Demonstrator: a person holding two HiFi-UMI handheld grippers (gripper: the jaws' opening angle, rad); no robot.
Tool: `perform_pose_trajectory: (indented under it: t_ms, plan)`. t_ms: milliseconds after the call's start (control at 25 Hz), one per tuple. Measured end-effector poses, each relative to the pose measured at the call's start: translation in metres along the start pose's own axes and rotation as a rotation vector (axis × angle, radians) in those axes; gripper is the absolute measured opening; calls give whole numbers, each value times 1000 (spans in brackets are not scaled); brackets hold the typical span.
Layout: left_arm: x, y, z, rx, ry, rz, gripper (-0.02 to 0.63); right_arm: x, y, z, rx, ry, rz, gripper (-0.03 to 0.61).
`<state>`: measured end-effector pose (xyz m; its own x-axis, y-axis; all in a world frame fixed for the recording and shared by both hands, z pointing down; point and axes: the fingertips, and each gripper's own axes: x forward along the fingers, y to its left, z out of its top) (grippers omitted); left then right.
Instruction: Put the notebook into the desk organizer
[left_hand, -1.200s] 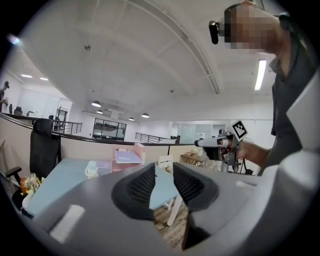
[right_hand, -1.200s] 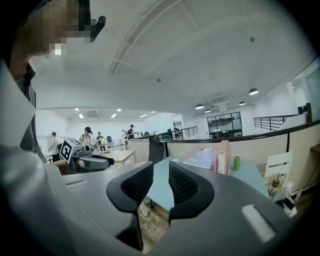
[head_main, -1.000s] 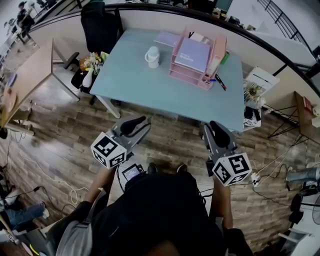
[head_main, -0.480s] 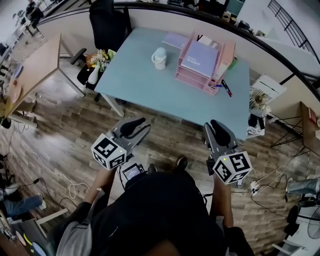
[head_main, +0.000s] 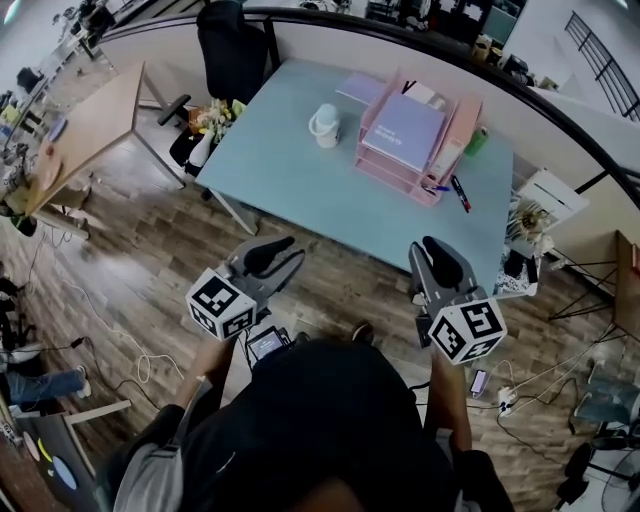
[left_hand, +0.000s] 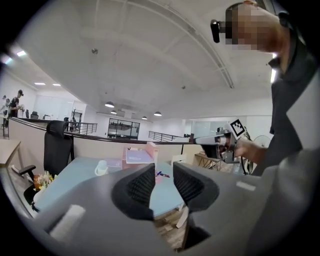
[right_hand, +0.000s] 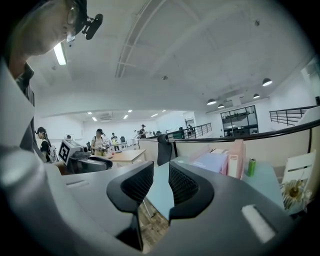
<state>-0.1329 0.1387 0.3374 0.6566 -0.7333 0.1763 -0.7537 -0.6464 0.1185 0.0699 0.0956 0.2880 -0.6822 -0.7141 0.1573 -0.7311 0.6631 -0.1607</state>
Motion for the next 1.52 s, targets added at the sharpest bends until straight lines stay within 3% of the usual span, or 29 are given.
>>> perform_pose_trajectory:
  t_ms: [560, 800, 1160, 1520]
  plan:
    - [54, -16, 2, -45, -3, 148, 170, 15, -71, 6, 7, 30, 142, 75]
    - [79, -23, 4, -62, -10, 172, 170, 17, -98, 6, 14, 43, 172, 77]
    - [116, -1, 15, -33, 8, 132, 170, 24, -120, 6, 45, 37, 135, 76]
    - [156, 43, 31, -3, 3, -7, 170, 37, -135, 7, 61, 34, -15, 77]
